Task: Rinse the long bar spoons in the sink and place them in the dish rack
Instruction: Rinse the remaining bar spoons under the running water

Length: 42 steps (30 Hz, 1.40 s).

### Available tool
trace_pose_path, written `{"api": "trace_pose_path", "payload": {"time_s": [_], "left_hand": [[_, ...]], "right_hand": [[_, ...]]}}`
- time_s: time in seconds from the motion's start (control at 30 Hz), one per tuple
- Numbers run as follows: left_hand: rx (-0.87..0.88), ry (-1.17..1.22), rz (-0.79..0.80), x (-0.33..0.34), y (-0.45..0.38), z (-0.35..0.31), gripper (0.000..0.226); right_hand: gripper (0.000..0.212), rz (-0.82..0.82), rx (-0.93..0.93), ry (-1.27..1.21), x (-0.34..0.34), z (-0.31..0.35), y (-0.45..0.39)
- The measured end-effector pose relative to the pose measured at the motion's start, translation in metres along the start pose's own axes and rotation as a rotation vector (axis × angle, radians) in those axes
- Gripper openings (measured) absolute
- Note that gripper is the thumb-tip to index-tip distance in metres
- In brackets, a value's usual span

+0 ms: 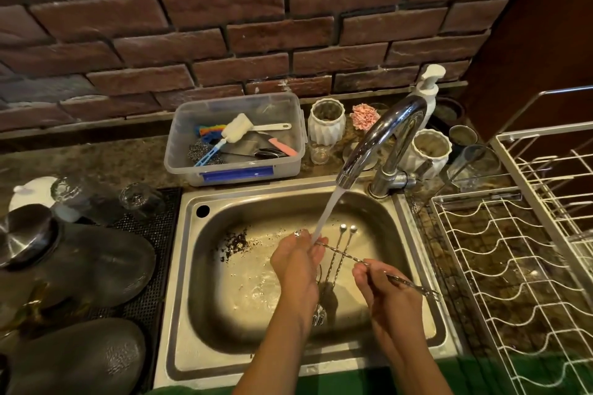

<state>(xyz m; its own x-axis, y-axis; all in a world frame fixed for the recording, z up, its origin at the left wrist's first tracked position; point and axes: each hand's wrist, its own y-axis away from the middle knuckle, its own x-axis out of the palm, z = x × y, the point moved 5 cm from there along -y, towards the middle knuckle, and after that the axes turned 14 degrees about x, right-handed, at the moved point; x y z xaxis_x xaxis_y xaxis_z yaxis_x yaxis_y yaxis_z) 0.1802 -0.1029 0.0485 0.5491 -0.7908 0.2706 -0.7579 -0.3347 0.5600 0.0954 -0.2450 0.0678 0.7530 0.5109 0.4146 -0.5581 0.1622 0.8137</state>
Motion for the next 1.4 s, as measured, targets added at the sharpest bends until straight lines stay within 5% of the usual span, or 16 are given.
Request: {"api": "trace_pose_path", "payload": {"time_s": [0.27, 0.43, 0.7, 0.93, 1.1, 1.2, 1.4], "left_hand": [[0.045, -0.041, -0.081, 0.012, -0.003, 0.0, 0.022], [0.05, -0.121, 0.083, 0.022, 0.01, 0.004, 0.012], [0.02, -0.071, -0.014, 0.012, 0.004, -0.002, 0.029], [-0.008, -0.04, 0.118, 0.01, 0.022, 0.007, 0.015], [0.033, -0.026, 0.149, 0.004, 0.032, 0.003, 0.019], [0.07, -0.012, 0.087, -0.01, 0.026, -0.015, 0.018], [0.117, 0.058, -0.125, -0.045, -0.002, -0.035, 0.018]], "right_hand": [[0.01, -0.038, -0.028, -0.015, 0.001, -0.006, 0.012], [0.012, -0.07, 0.016, -0.138, -0.004, 0.003, 0.014], [0.014, -0.039, 0.021, -0.096, -0.003, -0.003, 0.012], [0.016, -0.06, -0.005, -0.179, -0.013, 0.006, -0.009], [0.02, 0.03, 0.073, 0.1, 0.042, -0.027, -0.024], [0.022, 0.194, 0.125, 0.133, 0.079, -0.04, -0.022], [0.012, 0.1, 0.088, 0.024, 0.091, -0.038, -0.029]]}}
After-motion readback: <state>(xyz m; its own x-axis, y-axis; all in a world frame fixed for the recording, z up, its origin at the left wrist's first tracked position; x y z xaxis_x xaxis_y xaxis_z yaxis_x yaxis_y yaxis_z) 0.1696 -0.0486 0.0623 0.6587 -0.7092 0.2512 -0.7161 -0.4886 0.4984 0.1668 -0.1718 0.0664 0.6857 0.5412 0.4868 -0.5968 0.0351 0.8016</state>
